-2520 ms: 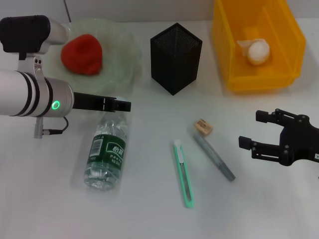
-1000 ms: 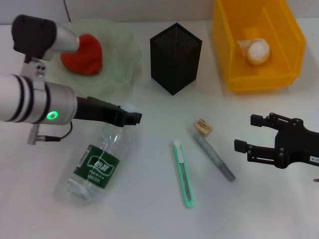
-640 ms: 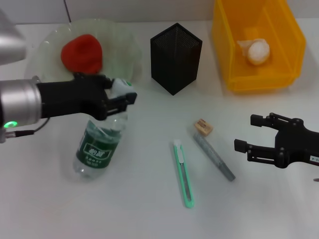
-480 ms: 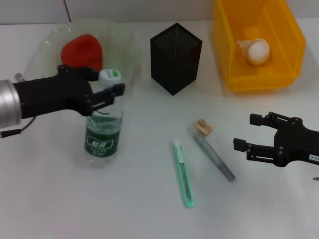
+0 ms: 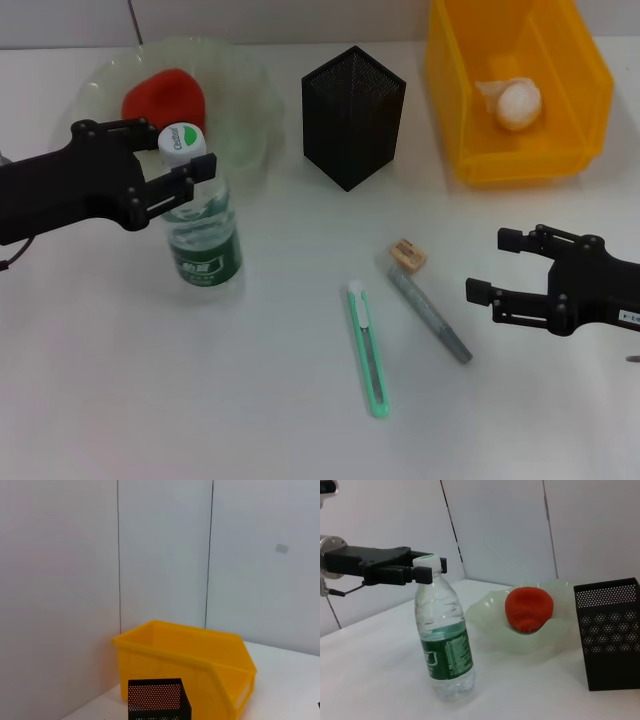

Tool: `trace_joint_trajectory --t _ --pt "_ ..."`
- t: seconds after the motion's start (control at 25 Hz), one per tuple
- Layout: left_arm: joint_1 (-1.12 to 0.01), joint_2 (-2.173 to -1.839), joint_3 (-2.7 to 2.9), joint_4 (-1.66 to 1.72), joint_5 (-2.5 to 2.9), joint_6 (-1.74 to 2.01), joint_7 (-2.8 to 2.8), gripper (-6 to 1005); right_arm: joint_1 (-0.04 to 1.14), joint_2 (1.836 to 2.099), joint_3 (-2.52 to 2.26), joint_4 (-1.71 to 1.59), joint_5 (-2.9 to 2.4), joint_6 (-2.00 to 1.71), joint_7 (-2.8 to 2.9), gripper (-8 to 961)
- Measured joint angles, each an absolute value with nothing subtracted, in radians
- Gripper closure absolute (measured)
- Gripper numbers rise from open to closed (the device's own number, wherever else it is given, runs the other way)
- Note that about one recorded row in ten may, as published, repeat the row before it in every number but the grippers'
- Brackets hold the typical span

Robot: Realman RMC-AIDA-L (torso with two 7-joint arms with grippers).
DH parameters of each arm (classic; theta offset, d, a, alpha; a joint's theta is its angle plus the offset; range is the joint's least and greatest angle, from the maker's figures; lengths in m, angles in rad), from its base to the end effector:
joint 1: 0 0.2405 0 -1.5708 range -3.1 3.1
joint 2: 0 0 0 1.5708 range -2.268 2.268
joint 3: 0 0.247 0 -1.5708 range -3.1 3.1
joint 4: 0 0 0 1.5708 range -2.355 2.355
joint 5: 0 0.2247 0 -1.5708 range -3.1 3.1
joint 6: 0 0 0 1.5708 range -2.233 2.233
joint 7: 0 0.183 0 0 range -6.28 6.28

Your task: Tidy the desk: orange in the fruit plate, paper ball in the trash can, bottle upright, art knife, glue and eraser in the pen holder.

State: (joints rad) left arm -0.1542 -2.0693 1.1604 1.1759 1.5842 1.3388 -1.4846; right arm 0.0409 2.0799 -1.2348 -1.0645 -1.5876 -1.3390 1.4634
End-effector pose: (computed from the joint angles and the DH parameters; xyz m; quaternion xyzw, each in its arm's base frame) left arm -0.2290 0.3351 0.0148 -0.9248 -0.1562 -0.2486 0.2421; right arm 0.2746 0.2890 -0.0243 -0.9192 0.2428 0.2322 0.2052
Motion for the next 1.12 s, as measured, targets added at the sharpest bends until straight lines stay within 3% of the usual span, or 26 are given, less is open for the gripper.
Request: trace_joint_trajectory --t 0.52,1.12 --pt "-0.15 -2.069 1.126 1.143 1.582 1.329 -1.408 555 0.04 2.08 -1.235 -1.054 -1.589 -1.339 1.463 114" --pt "-0.136 -2.069 1.065 1.142 1.543 1.385 -1.374 346 0.043 2.08 -1.23 -1.059 -1.589 -1.354 1.487 114"
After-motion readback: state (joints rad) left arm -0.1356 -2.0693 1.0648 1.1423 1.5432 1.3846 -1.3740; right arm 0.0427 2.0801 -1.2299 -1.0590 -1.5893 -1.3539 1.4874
